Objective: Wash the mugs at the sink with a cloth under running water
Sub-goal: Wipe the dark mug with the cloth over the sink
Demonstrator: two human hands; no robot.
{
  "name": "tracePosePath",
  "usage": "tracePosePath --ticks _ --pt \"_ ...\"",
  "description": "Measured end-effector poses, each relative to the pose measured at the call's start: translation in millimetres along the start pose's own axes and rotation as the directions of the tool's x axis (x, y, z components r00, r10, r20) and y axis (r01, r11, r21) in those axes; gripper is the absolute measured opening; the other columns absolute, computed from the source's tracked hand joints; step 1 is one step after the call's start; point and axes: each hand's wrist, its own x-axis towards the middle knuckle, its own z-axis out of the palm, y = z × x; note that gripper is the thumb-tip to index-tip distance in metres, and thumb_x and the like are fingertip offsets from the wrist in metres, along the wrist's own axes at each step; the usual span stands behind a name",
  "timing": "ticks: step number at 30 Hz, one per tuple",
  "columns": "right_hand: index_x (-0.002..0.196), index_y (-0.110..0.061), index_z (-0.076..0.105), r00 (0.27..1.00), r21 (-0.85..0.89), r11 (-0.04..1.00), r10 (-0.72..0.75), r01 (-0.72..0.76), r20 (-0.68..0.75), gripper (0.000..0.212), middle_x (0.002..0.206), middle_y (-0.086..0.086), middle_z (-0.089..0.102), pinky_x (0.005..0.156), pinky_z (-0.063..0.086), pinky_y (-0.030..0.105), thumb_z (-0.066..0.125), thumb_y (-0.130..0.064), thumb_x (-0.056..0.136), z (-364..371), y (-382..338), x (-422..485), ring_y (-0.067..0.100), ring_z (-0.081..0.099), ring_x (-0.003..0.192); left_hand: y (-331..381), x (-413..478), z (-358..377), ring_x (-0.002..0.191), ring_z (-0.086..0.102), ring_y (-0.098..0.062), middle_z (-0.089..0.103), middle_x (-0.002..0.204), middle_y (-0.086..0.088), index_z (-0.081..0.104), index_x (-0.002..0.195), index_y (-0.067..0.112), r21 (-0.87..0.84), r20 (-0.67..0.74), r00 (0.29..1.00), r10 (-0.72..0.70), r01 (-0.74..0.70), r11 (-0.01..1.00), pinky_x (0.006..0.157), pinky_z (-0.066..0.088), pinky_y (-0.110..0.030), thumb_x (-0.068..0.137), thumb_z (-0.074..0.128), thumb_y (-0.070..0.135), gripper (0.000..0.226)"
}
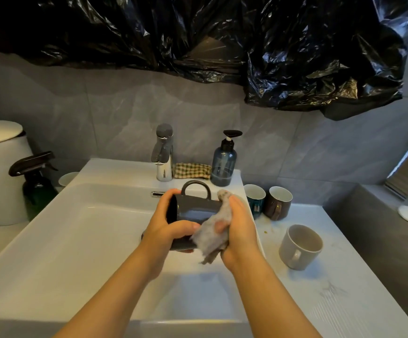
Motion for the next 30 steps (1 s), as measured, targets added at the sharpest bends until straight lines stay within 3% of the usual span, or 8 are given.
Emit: tracePosePath --ticks 4,7,11,14,19,23,26,30 --pt "0.087 0.001 0.058 0.993 0.236 0.968 0.068 -0.09 0.101 0.022 0.069 0.02 0.064 0.051 0.054 0.034 0.056 -0.02 0.086 -11.1 10.0 -12.1 0.037 0.055 0.067 19.7 0.0 -4.6 0.087 0.066 -0.025 0.065 0.099 0.006 0.057 0.093 0.055 0.052 0.15 0.988 -0.031 0.024 0.998 0.055 0.052 -0.027 0.036 0.07 0.037 0.061" --pt "0.091 0.012 0.06 0.985 0.19 0.97 0.132 -0.152 0.115 0.022 0.076 0.024 0.064 0.042 0.053 0.027 0.041 0.0 0.094 -23.4 29.8 -6.9 0.036 0.057 0.068 24.8 9.0 -11.5 0.089 0.064 -0.028 0.061 0.107 -0.004 0.058 0.097 0.051 0.106 0.089 0.991 -0.097 0.087 0.991 0.054 0.053 -0.03 0.036 0.072 0.037 0.064" --pt "0.111 0.012 0.05 0.986 -0.032 0.991 -0.132 0.13 -0.102 0.036 0.074 0.007 0.048 0.047 0.041 0.022 0.039 -0.021 0.101 -25.0 21.0 16.2 0.014 0.046 0.062 23.6 17.5 -20.9 0.094 0.058 -0.026 0.051 0.113 0.002 0.043 0.119 0.045 0.449 0.115 0.955 -0.274 0.196 0.872 0.056 0.052 -0.027 0.049 0.07 0.034 0.076" --pt "0.111 -0.011 0.051 0.967 -0.251 0.937 -0.254 0.244 -0.009 0.033 0.095 0.005 0.059 0.06 0.043 0.023 0.04 -0.04 0.098 -12.5 13.8 14.0 0.011 0.057 0.083 23.3 13.1 -14.7 0.096 0.059 -0.024 0.052 0.113 0.002 0.04 0.124 0.044 0.544 0.215 0.902 -0.374 0.208 0.813 0.06 0.054 -0.026 0.052 0.07 0.031 0.079" --pt "0.101 -0.026 0.052 0.916 -0.331 0.859 -0.4 0.39 0.042 0.017 0.095 -0.003 0.059 0.066 0.049 0.021 0.053 -0.041 0.091 -12.6 16.1 1.8 0.008 0.059 0.089 23.6 13.1 -12.3 0.099 0.059 -0.024 0.046 0.119 0.004 0.032 0.128 0.045 0.468 0.158 0.919 -0.36 0.251 0.847 0.067 0.058 -0.032 0.052 0.077 0.028 0.09" --pt "0.091 -0.027 0.051 0.93 -0.012 0.944 -0.326 0.328 -0.169 0.011 0.091 0.002 0.06 0.071 0.054 0.032 0.054 -0.038 0.092 -4.5 15.1 4.1 0.016 0.061 0.086 8.5 14.6 -6.8 0.115 0.053 -0.031 0.049 0.132 -0.005 0.029 0.14 0.037 0.205 -0.103 0.963 -0.247 0.264 0.942 0.097 0.046 -0.047 0.046 0.086 0.044 0.11" --pt "0.086 -0.027 0.048 0.918 0.126 0.93 -0.307 0.346 -0.252 0.014 0.089 0.003 0.059 0.077 0.055 0.038 0.052 -0.038 0.093 5.8 19.0 3.8 0.019 0.061 0.086 -6.3 10.7 4.4 0.112 0.055 -0.031 0.051 0.132 -0.008 0.034 0.137 0.035 -0.043 -0.253 0.948 -0.192 0.187 0.981 0.095 0.048 -0.048 0.047 0.075 0.05 0.1" --pt "0.097 -0.024 0.048 0.895 0.154 0.91 -0.327 0.385 -0.305 0.016 0.09 -0.001 0.058 0.069 0.052 0.029 0.048 -0.039 0.094 6.7 25.1 5.9 0.013 0.059 0.083 -17.7 4.4 -4.6 0.114 0.054 -0.03 0.051 0.131 -0.005 0.033 0.137 0.038 -0.094 -0.121 0.961 -0.248 0.237 0.967 0.093 0.05 -0.05 0.052 0.074 0.039 0.094"
